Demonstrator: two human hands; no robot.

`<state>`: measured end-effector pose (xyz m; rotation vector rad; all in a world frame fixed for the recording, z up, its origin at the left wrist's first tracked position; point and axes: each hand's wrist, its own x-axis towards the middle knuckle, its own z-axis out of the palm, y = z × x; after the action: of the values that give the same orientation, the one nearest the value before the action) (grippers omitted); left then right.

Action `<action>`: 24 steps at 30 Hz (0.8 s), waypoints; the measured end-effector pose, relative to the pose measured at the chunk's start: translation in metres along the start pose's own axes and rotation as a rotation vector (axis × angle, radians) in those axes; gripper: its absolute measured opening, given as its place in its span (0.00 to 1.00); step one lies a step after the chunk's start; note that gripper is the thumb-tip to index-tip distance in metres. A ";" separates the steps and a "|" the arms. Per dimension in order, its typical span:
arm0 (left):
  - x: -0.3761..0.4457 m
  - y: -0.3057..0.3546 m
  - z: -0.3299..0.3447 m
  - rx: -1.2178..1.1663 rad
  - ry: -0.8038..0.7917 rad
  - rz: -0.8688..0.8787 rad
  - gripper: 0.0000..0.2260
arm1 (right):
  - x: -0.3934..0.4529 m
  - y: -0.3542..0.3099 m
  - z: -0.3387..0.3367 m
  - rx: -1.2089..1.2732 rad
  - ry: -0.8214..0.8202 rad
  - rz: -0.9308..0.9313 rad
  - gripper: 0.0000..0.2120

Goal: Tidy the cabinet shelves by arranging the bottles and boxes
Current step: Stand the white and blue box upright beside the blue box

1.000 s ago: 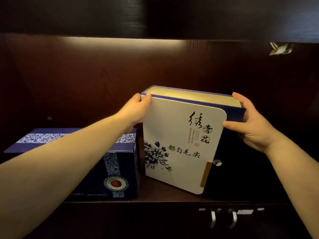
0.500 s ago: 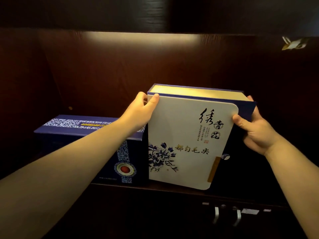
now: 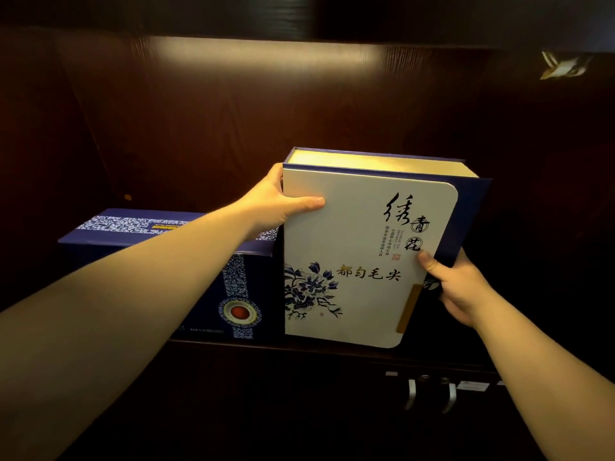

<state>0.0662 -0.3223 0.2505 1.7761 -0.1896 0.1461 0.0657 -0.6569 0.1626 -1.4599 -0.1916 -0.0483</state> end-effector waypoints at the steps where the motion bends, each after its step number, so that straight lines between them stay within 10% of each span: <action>1: -0.001 0.000 -0.001 0.005 -0.002 0.008 0.40 | 0.001 0.000 -0.001 -0.001 0.001 -0.001 0.29; 16: -0.008 -0.001 -0.003 0.036 -0.041 0.016 0.50 | -0.001 0.004 -0.009 -0.020 -0.047 -0.015 0.30; 24: -0.021 -0.023 -0.078 1.070 -0.511 -0.186 0.65 | -0.005 0.028 -0.024 -0.237 -0.161 0.160 0.41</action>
<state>0.0506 -0.2400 0.2405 2.8651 -0.3485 -0.4301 0.0669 -0.6779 0.1322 -1.7128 -0.2049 0.1831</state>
